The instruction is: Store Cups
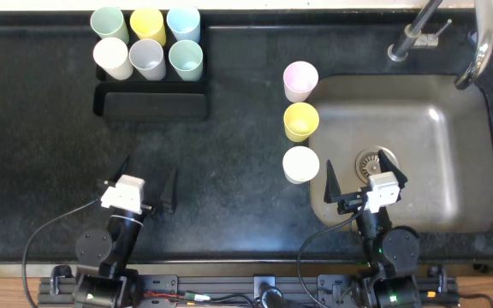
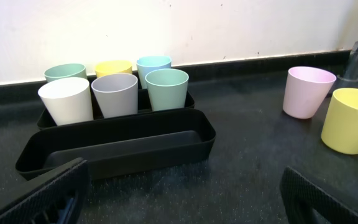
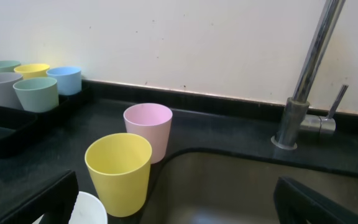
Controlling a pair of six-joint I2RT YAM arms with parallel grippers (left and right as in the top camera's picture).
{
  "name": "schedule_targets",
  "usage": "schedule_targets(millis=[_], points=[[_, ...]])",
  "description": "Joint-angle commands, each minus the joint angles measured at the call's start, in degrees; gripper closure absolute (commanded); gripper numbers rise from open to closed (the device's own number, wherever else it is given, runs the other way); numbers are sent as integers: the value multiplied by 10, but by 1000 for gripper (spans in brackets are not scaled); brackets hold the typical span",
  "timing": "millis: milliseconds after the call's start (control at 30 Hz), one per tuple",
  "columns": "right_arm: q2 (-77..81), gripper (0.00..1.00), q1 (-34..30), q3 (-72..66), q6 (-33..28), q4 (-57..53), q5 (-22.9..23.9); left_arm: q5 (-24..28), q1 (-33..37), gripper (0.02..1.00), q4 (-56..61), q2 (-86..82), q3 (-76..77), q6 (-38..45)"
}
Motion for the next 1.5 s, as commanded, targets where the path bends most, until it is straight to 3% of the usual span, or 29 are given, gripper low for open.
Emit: schedule_targets(millis=[33,1267,1400,1500], points=[[-7,3,-4,-8,0,3,-5,7,48,18,-1,-6,0,9],[-7,5,-4,-8,0,3,-5,0,48,18,5,-5,0,9],[-7,3,-4,-8,0,3,-5,46,47,18,28,45,22,3],[-7,3,-4,-8,0,3,-5,59,42,20,48,159,95,-67]])
